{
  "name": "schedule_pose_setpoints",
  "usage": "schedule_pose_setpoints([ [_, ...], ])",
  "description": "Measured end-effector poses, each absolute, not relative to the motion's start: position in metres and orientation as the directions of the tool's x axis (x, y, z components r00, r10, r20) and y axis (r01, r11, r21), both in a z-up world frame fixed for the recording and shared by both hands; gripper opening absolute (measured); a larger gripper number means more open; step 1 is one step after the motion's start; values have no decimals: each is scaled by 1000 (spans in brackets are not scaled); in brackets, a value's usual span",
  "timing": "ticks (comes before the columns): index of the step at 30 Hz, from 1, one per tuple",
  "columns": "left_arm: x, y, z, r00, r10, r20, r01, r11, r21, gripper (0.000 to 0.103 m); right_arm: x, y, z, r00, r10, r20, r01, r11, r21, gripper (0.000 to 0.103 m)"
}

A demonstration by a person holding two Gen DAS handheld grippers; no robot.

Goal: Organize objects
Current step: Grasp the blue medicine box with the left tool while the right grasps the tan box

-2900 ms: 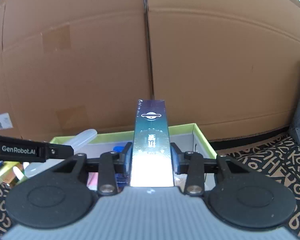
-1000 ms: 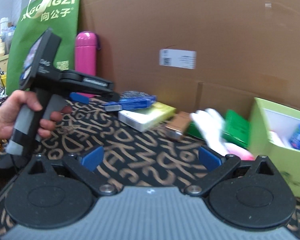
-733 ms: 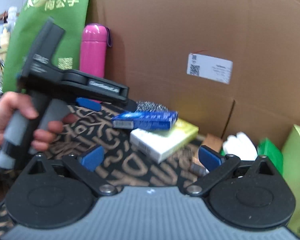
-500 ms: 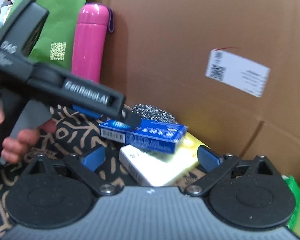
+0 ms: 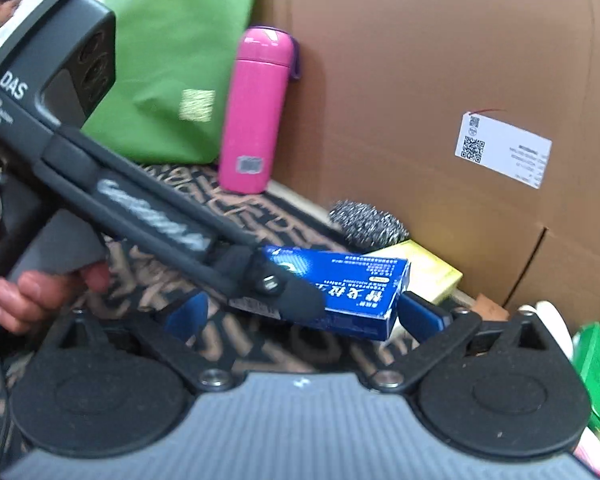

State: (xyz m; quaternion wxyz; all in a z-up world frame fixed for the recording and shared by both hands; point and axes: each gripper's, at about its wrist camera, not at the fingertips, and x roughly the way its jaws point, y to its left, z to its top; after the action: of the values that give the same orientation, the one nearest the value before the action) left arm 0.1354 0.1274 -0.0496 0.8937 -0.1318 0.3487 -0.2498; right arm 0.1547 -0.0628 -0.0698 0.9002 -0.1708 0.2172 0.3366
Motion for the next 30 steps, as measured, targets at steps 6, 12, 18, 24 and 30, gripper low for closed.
schedule_pose_setpoints([
  [6, 121, 143, -49, 696, -467, -546, 323, 882, -343, 88, 130, -115, -70, 724, 472, -503, -572, 818, -55, 103],
  [12, 137, 108, -38, 689, -528, -496, 497, 843, -206, 89, 138, -159, -55, 801, 362, -477, -340, 931, 135, 99],
  [18, 167, 62, -57, 669, -458, -585, 595, 802, 54, 89, 149, -162, -46, 838, 255, -483, -250, 965, 76, 88],
  [24, 173, 80, -60, 595, -485, -641, 475, 856, -206, 66, 178, -142, -54, 806, 252, -535, -264, 963, 55, 79],
  [30, 127, 72, -61, 595, -472, -650, 473, 860, -191, 66, 219, -112, -74, 777, 225, -587, -254, 967, 34, 61],
])
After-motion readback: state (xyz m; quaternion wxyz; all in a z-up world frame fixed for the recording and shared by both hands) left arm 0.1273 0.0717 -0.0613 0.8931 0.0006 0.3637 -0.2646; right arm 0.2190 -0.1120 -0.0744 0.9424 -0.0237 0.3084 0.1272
